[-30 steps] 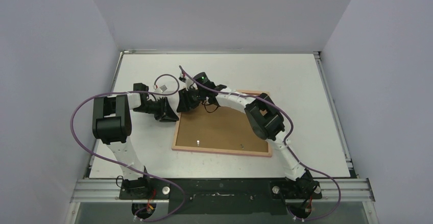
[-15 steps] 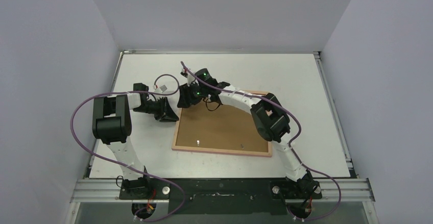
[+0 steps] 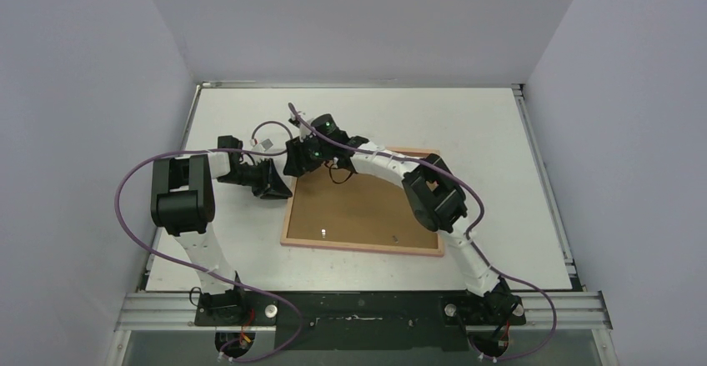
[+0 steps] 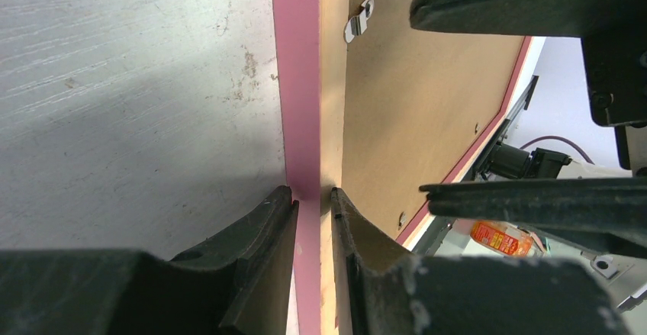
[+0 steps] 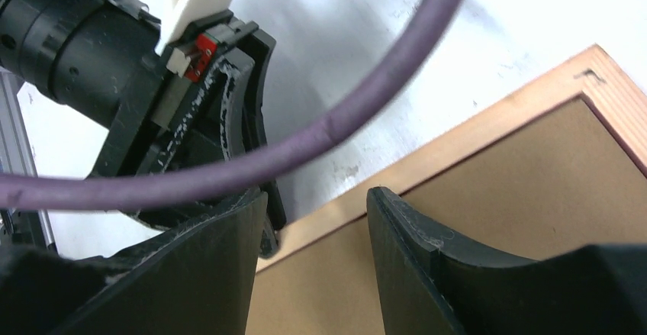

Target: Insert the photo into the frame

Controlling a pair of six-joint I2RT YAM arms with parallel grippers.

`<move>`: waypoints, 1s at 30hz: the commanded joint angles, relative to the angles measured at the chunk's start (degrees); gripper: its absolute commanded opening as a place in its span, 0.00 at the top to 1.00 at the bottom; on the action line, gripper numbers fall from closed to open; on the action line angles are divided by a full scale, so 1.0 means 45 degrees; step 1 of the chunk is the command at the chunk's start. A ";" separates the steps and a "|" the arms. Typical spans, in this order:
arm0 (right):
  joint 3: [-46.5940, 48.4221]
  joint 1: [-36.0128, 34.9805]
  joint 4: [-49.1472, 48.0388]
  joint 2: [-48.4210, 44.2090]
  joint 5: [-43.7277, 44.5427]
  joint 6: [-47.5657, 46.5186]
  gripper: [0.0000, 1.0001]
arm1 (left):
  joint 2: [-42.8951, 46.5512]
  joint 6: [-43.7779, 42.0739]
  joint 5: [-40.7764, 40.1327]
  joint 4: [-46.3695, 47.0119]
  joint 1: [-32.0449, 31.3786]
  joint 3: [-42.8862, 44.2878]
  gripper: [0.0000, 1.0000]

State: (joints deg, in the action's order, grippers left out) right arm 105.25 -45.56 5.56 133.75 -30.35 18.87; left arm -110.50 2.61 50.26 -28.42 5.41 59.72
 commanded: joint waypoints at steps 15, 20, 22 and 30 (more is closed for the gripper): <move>0.0495 -0.0383 0.0339 0.0379 0.0732 -0.0582 0.51 | -0.0140 -0.0247 -0.0706 0.0282 0.0197 0.0263 0.79; 0.0237 -0.0383 0.0434 0.0261 0.0793 -0.0688 0.51 | -0.0160 -0.0191 -0.0681 0.0296 0.0199 0.0287 0.78; 0.0209 -0.0397 0.0465 0.0288 0.0763 -0.0708 0.51 | -0.0141 -0.0200 -0.0682 0.0300 0.0195 0.0256 0.78; 0.0610 -0.0679 0.0031 0.0317 0.0690 -0.0552 0.52 | -0.0178 -0.0227 -0.0700 0.0285 0.0200 0.0242 0.78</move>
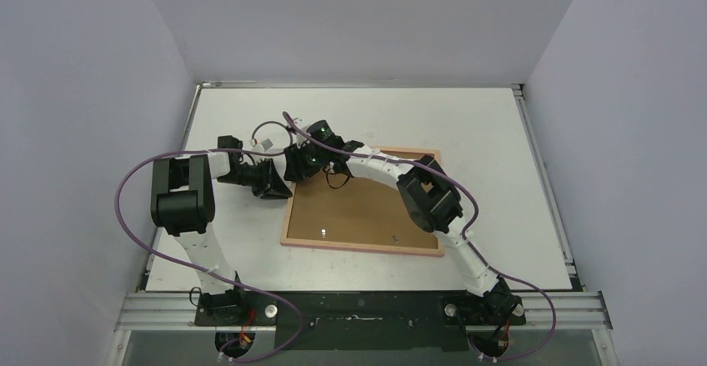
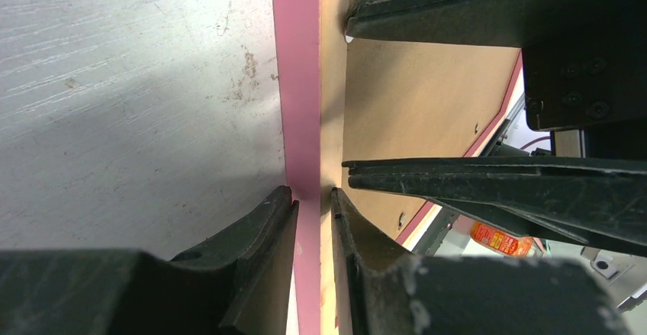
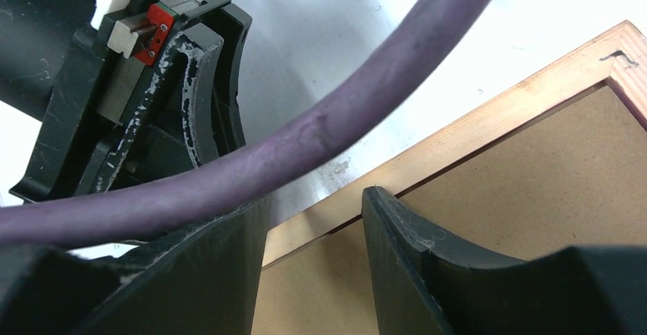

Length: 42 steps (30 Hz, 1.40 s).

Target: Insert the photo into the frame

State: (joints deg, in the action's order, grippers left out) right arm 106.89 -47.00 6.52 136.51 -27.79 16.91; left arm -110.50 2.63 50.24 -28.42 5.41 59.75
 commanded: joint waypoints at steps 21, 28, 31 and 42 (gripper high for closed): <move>-0.0691 -0.0386 0.0402 -0.0684 0.0668 -0.0300 0.55 | 0.0122 -0.0277 -0.0598 0.0150 0.0282 0.0264 0.78; -0.1302 -0.0356 0.0211 -0.1231 0.0688 -0.0294 0.56 | -0.0148 -0.0365 -0.0842 0.0248 0.0282 0.0191 0.78; -0.1426 -0.0357 0.0052 -0.1453 0.0593 -0.0276 0.56 | -0.0212 -0.0385 -0.0923 0.0338 0.0282 0.0140 0.78; -0.1017 -0.0395 -0.1986 -0.1592 0.0260 0.0266 0.56 | -0.0208 -0.0505 -0.0842 0.0244 0.0319 0.0070 0.78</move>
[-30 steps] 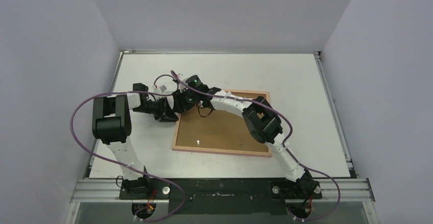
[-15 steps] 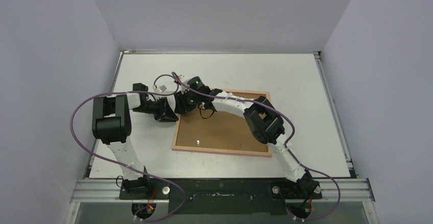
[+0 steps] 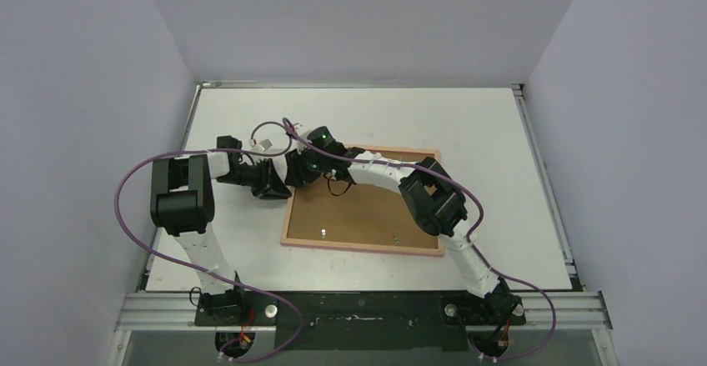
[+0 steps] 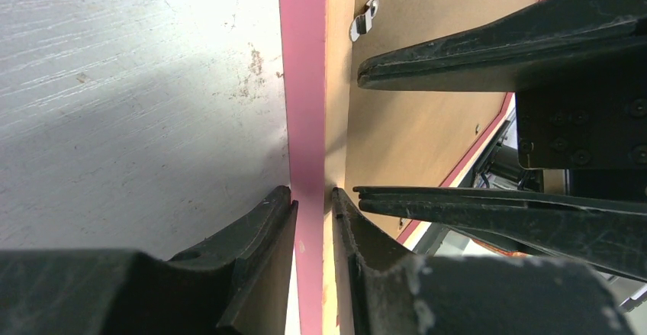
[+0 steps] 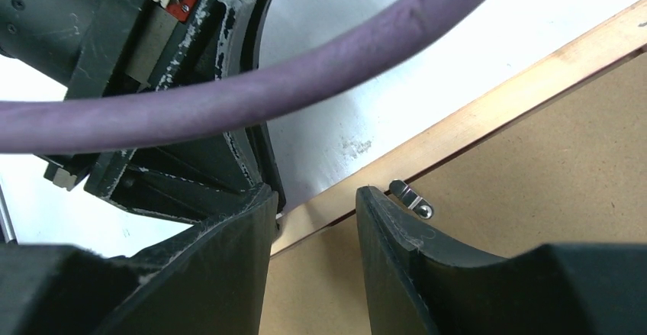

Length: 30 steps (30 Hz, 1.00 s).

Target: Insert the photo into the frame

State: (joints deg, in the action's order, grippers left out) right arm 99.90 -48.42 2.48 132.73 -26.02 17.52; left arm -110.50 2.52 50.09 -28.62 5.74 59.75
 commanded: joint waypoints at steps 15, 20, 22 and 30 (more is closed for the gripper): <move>0.1705 0.0184 -0.0415 0.0707 0.0093 0.0019 0.56 | -0.0222 -0.0464 -0.0700 0.0206 0.0268 0.0129 0.78; 0.1594 0.0194 -0.0077 0.0855 0.0089 -0.0042 0.56 | -0.0263 -0.0458 -0.0716 0.0267 0.0268 0.0073 0.78; 0.1552 0.0194 -0.0063 0.0881 0.0128 -0.0060 0.56 | -0.0275 -0.0453 -0.0749 0.0265 0.0268 0.0048 0.78; 0.1110 0.0270 0.0179 0.0684 0.0410 -0.0257 0.56 | -0.0250 -0.0483 -0.0765 0.0228 0.0268 0.0092 0.78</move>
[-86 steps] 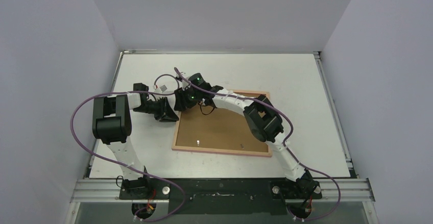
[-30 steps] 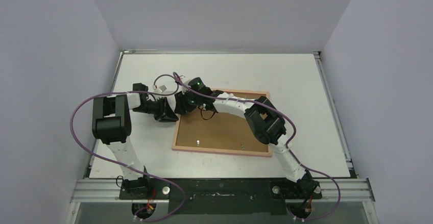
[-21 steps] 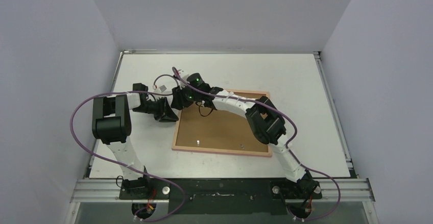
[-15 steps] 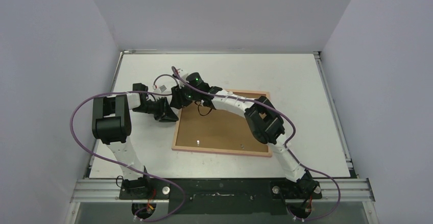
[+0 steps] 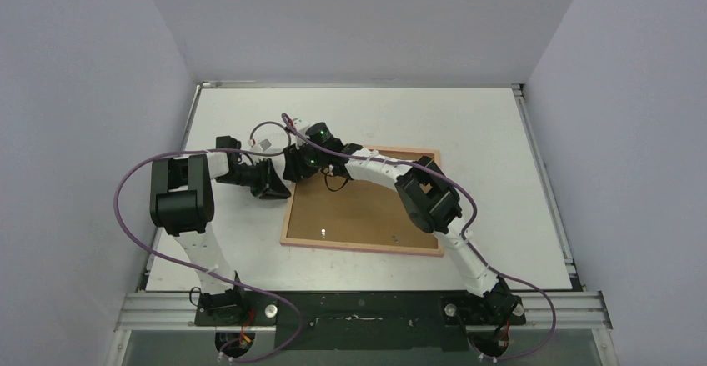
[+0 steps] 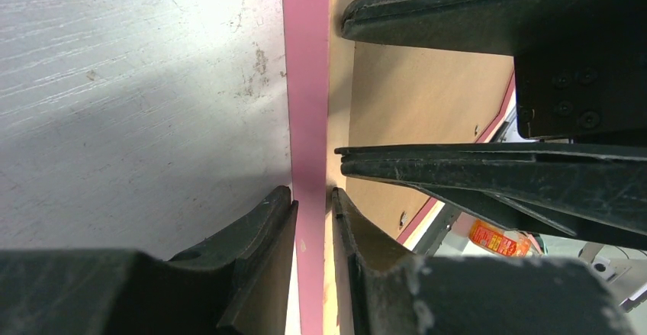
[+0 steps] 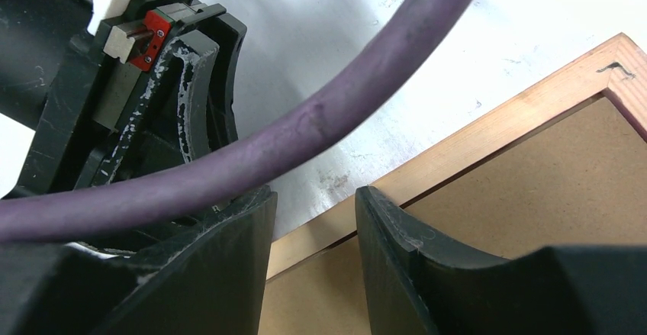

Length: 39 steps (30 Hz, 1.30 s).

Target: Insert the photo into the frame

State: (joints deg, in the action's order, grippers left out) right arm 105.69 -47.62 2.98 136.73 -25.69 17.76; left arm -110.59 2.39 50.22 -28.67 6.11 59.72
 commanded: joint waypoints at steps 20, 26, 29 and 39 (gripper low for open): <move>-0.1415 0.0112 0.0152 -0.1059 0.0457 -0.0486 0.57 | -0.0306 -0.0433 -0.0847 0.0276 0.0185 0.0124 0.78; -0.1377 0.0112 0.0292 -0.1025 0.0350 -0.0499 0.57 | -0.0251 -0.0444 -0.0843 0.0258 0.0199 0.0108 0.78; -0.1392 0.0094 0.0440 -0.1039 0.0284 -0.0562 0.57 | -0.0274 -0.0454 -0.0847 0.0257 0.0195 0.0107 0.78; -0.1874 0.0093 0.0789 -0.1450 0.0065 -0.0694 0.59 | -0.0271 -0.0372 -0.0866 0.0294 0.0205 0.0215 0.78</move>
State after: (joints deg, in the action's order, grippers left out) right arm 99.37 -47.31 1.30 133.25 -25.34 15.70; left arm -110.61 2.39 50.22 -28.67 6.11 59.72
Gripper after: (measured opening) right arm 0.417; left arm 0.226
